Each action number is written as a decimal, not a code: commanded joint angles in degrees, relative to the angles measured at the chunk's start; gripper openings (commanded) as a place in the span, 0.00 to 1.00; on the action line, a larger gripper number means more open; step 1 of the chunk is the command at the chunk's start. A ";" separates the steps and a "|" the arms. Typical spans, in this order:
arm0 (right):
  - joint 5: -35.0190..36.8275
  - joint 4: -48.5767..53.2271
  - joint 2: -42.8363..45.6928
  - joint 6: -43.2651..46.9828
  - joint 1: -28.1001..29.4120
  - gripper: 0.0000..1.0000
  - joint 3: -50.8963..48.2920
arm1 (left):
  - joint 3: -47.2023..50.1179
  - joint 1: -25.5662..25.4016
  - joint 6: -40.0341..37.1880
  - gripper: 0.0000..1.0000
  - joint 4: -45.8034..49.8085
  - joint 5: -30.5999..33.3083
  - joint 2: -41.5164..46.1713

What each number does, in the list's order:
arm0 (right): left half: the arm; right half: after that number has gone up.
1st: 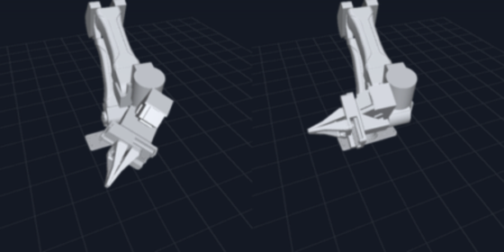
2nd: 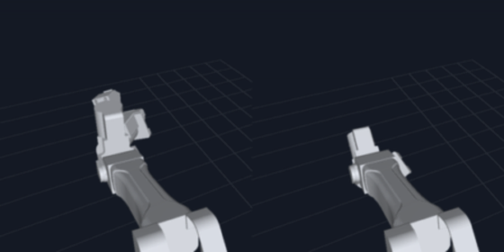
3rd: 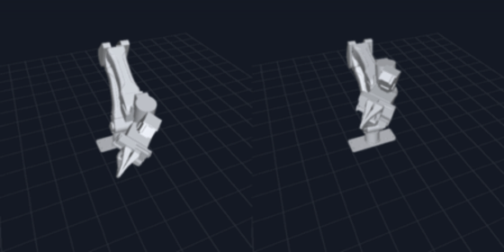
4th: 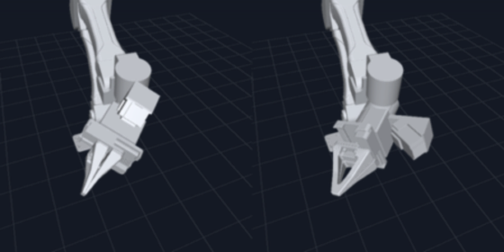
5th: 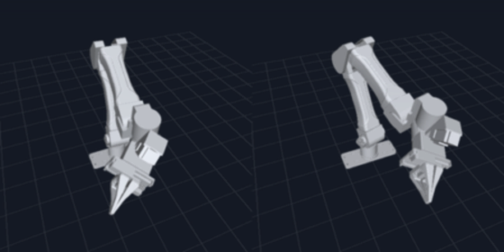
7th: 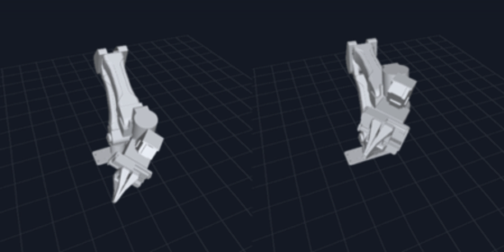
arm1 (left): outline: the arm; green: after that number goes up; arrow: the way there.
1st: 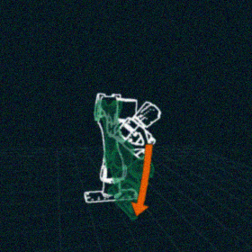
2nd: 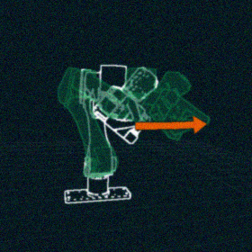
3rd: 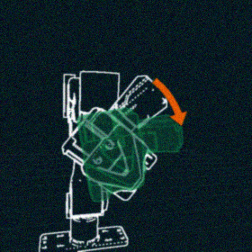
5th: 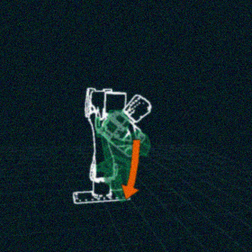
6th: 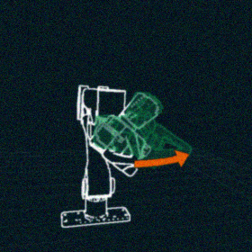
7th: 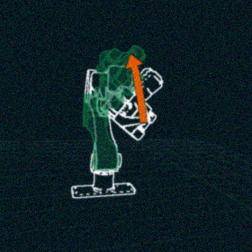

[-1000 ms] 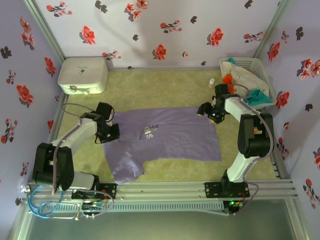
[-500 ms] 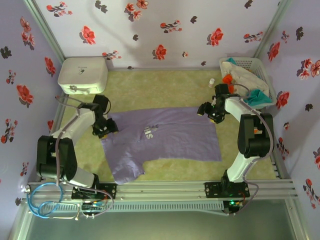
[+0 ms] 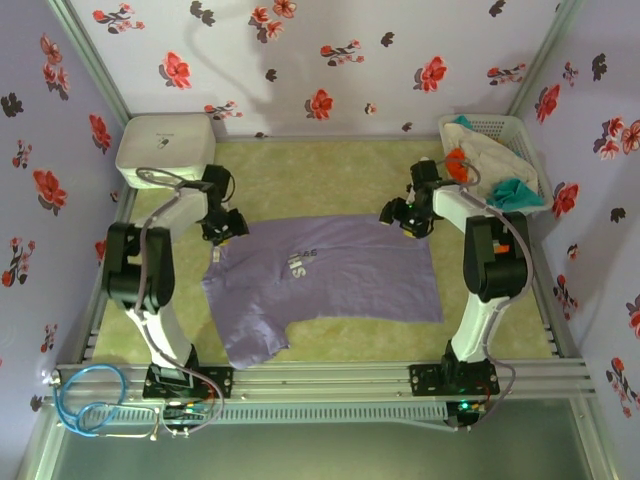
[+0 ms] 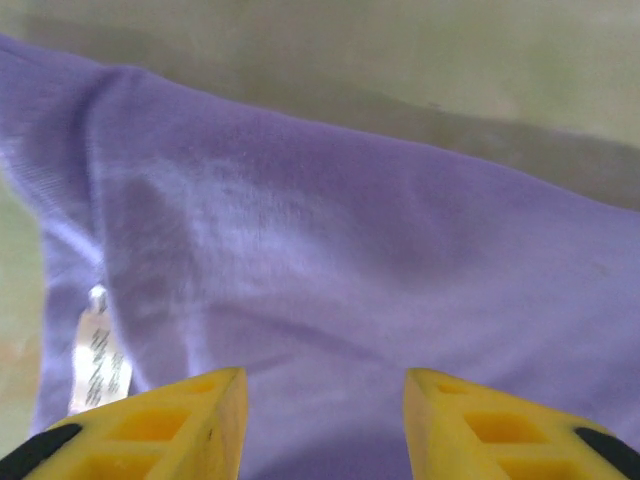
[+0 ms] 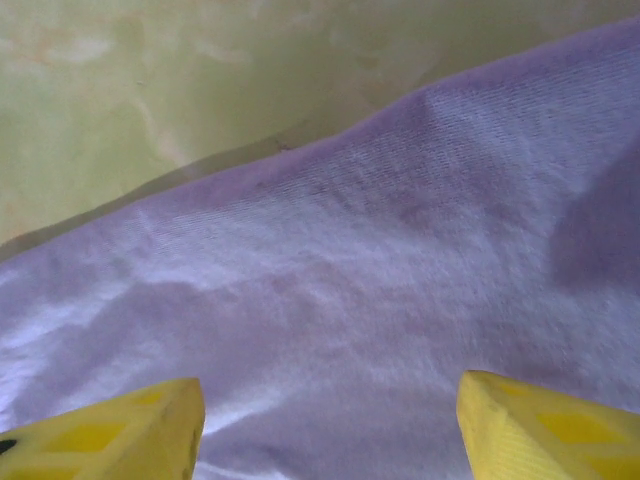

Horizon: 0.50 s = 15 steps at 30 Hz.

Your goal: Fold and stack the t-shirts

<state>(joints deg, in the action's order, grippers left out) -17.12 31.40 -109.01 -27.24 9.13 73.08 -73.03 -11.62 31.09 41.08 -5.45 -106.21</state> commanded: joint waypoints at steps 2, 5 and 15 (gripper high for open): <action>0.55 -1.84 -2.33 -0.81 -0.09 0.68 0.58 | -1.91 1.26 -1.58 0.43 -2.63 -0.61 -5.16; 1.86 -1.87 -3.36 -0.27 -0.80 0.68 0.78 | -2.99 2.60 -2.30 0.42 -3.23 -0.31 -6.49; 1.13 -2.75 -10.17 0.59 -3.97 0.69 6.21 | -14.77 4.76 -5.49 0.41 -0.65 -0.17 -17.26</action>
<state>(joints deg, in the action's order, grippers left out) -18.02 29.34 -115.20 -27.42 6.31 78.46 -85.67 -7.90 27.97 39.46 -6.55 -118.89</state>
